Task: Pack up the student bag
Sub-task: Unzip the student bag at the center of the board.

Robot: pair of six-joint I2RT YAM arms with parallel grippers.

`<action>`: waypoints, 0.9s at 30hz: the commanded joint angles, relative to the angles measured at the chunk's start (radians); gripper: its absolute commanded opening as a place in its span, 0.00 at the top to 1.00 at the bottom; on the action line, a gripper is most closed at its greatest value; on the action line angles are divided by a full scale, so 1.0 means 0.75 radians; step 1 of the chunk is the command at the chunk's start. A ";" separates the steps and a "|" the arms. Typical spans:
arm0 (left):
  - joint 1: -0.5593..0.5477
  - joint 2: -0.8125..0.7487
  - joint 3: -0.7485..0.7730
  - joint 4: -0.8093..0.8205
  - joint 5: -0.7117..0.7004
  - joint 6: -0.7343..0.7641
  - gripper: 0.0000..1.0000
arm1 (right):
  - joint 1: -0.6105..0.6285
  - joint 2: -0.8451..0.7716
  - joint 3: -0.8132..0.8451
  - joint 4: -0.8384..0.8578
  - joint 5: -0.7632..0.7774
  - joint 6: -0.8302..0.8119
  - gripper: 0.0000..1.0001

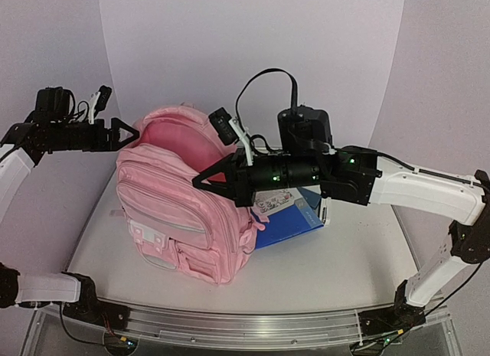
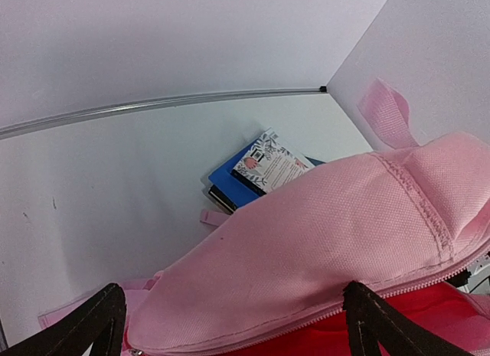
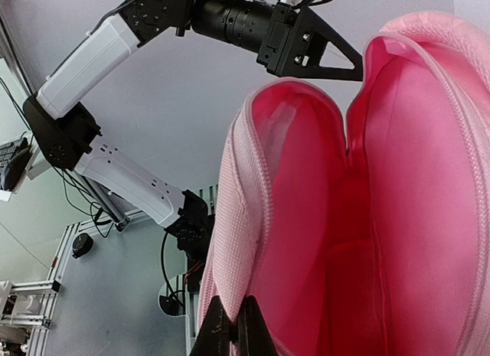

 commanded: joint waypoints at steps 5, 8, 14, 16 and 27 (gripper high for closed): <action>0.005 0.052 -0.012 0.135 0.202 0.192 0.01 | 0.020 0.024 0.013 -0.087 -0.068 -0.020 1.00; 0.005 0.069 -0.028 0.164 0.235 0.196 0.11 | 0.020 0.024 0.013 -0.087 -0.043 -0.019 0.97; 0.005 -0.014 -0.172 0.329 0.194 0.196 0.40 | 0.020 -0.003 0.000 -0.087 0.082 0.012 0.56; 0.005 -0.055 -0.237 0.398 0.176 0.189 0.43 | 0.021 -0.035 -0.008 -0.087 0.223 0.042 0.42; 0.005 -0.140 -0.385 0.489 0.181 0.160 0.47 | -0.141 -0.292 -0.096 -0.173 0.960 0.243 0.06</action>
